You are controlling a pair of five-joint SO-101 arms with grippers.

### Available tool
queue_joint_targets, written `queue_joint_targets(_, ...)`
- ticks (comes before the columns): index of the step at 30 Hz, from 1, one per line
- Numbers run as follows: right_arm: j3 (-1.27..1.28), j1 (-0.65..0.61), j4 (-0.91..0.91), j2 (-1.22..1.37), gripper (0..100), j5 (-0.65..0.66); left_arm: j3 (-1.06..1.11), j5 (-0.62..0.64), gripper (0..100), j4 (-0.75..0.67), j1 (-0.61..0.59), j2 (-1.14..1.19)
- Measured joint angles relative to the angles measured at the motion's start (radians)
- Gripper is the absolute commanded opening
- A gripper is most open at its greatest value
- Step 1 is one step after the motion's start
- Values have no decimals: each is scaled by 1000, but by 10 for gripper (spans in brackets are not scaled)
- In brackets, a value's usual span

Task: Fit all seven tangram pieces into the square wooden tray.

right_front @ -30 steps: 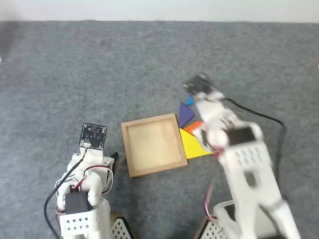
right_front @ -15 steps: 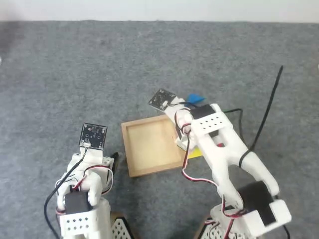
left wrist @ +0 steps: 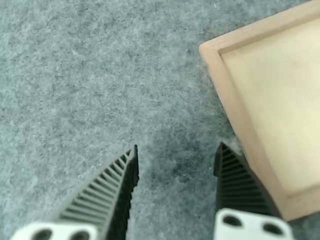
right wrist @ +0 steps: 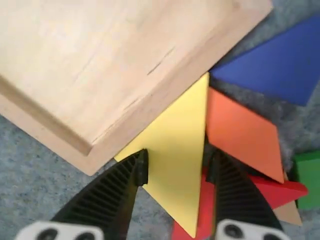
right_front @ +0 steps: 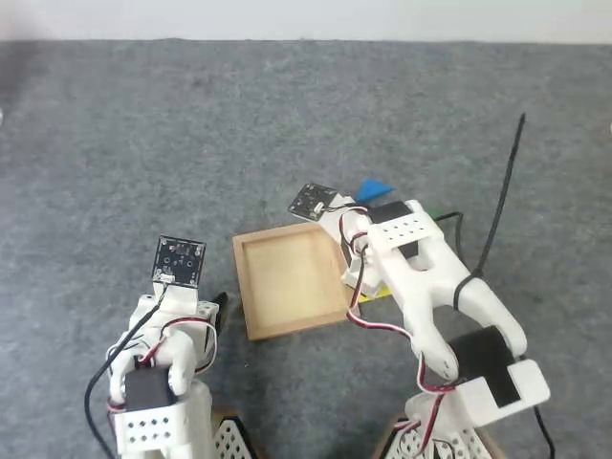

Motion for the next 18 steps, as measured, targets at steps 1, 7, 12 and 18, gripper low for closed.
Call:
queue_joint_targets(1, -3, 0, 0, 8, 193, 9, 0, 0, 241, 0, 0, 0)
queue_joint_targets(7, -15, 0, 6, 15, 6, 37, 0, 0, 241, 0, 0, 0)
queue_joint_targets(12, -14, 6, 35, 32, 9, 37, 0, 0, 241, 0, 0, 0)
queue_joint_targets(18, -15, 9, 66, 34, 18, 17, 0, 0, 241, 0, 0, 0)
